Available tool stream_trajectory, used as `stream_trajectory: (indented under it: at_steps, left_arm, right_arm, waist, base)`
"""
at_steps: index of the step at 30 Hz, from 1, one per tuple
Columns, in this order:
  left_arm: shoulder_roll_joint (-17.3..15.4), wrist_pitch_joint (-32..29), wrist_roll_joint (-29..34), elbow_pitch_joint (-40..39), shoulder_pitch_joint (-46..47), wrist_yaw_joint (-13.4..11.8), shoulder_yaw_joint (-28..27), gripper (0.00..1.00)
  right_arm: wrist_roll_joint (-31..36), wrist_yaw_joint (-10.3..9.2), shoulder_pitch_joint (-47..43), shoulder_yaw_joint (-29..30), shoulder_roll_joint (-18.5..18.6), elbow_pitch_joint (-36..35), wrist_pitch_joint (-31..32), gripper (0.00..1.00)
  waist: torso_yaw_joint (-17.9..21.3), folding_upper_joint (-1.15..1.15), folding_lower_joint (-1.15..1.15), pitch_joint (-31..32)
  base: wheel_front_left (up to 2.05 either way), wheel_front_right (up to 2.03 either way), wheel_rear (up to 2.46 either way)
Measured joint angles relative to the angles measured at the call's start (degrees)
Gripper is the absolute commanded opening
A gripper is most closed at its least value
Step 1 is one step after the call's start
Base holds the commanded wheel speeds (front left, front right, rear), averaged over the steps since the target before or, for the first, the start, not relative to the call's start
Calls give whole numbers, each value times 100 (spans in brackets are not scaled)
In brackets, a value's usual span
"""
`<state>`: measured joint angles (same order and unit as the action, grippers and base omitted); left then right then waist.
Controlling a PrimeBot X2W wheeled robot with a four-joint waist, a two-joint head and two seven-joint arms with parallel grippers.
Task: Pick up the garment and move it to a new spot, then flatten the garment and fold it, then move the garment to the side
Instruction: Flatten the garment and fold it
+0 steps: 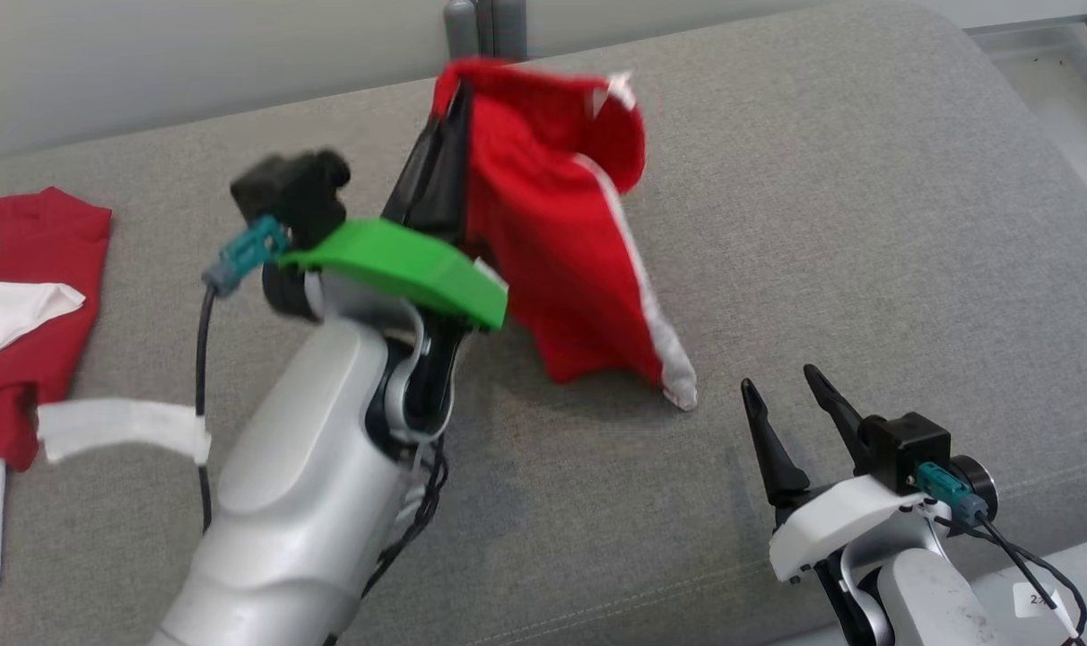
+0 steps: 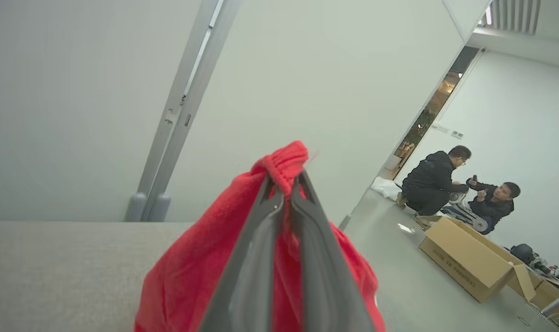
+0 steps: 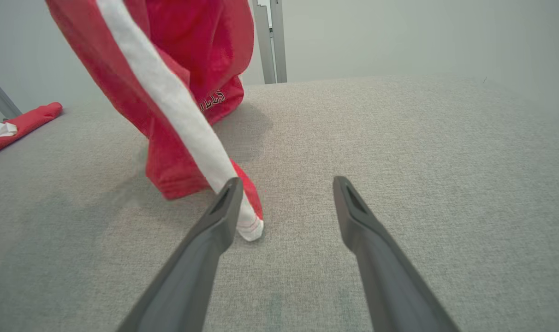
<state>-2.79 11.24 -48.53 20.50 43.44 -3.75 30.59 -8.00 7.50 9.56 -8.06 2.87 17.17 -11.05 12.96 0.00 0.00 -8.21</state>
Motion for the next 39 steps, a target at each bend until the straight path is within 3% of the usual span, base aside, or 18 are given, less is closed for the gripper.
stream_trajectory:
  at_steps: [7,15,16,18,19,29,34,39]
  left_arm:
    - [-515,155,-82,720,-1349,-355,-208,0]
    - [-827,294,-46,1168,-1985,-567,-417,0]
    - [-838,299,-37,1204,-2038,-591,-453,8]
    - [-839,326,-31,1280,-2139,-610,-494,41]
    - [-829,333,-33,1308,-2198,-616,-534,100]
    - [-657,371,-122,1422,-2690,-661,-1003,100]
    - [-613,375,133,896,-2913,-464,-1410,100]
    - [-279,381,457,-250,-3273,58,-2399,100]
  right_arm:
    - [3,0,-53,73,-1,42,-12,100]
    - [82,0,-68,57,-1,-21,71,100]
    - [88,0,-78,48,-2,-31,88,100]
    - [101,0,-110,31,-3,-47,100,100]
    - [102,0,-117,26,-3,-52,114,100]
    - [134,0,-227,78,-3,-126,256,100]
    - [96,0,-325,223,-5,-175,316,100]
    - [-554,-1,-455,498,2,-116,203,100]
  waist:
    - [-175,0,0,15]
    - [-443,0,0,113]
    - [-474,0,0,130]
    - [-529,0,0,165]
    - [-552,0,0,184]
    - [-668,0,0,392]
    - [-709,0,0,478]
    - [-796,0,0,589]
  base:
    - [0,0,0]
    - [0,0,0]
    - [0,0,0]
    - [0,0,0]
    - [0,0,0]
    - [0,0,0]
    - [0,0,0]
    - [0,0,0]
